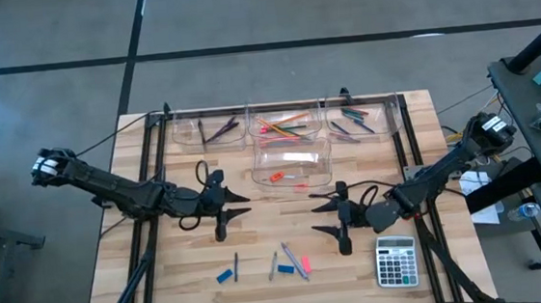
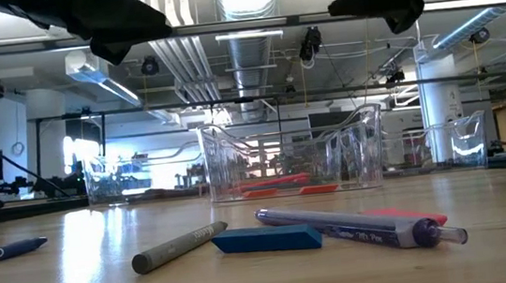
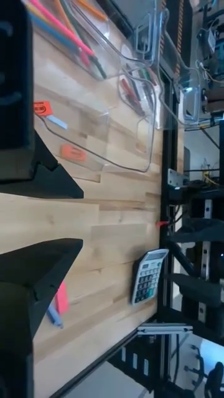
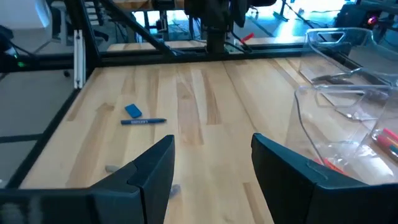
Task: Sort crayons/erasers/pens/pencils in bins
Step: Put the pink eraser into the bottom transparent bin
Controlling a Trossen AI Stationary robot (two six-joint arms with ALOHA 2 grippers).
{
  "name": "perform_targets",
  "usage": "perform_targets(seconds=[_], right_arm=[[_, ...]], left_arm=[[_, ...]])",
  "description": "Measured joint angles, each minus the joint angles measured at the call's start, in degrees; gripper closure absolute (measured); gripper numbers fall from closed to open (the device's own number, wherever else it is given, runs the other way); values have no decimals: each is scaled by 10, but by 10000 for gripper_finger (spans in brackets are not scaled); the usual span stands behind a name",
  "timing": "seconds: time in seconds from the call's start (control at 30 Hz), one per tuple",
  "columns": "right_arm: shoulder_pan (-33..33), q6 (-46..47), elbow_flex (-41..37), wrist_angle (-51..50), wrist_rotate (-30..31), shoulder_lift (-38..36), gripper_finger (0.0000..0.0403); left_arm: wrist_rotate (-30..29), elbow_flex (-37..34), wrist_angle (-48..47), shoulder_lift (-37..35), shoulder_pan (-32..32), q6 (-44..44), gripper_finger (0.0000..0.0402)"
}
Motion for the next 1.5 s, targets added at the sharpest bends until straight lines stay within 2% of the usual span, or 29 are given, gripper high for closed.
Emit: perform_targets(seconds=[0.27, 0.33, 0.47, 0.73, 0.83, 0.97, 1.1, 1.5], right_arm=[[-8, -29, 40, -13, -6, 70, 202], [-10, -9, 67, -40, -36, 85, 202], [-12, 35, 154, -142, -122, 116, 202], [10, 74, 329, -431, -131, 258, 202], [12, 81, 368, -482, -166, 310, 202], [11, 72, 385, -492, -211, 352, 202], [9, 65, 384, -492, -230, 362, 202], [31, 60, 348, -426, -223, 369, 202]], left_arm=[[0, 10, 1, 19, 0, 6, 305], [0, 9, -2, 20, 0, 4, 305], [33, 18, 4, 12, -2, 0, 304], [51, 22, 9, -3, -19, 3, 304], [51, 21, 9, -3, -21, 5, 304], [52, 21, 10, -3, -21, 5, 304], [52, 21, 10, -3, -21, 4, 304], [51, 14, 13, -4, -21, 0, 304]])
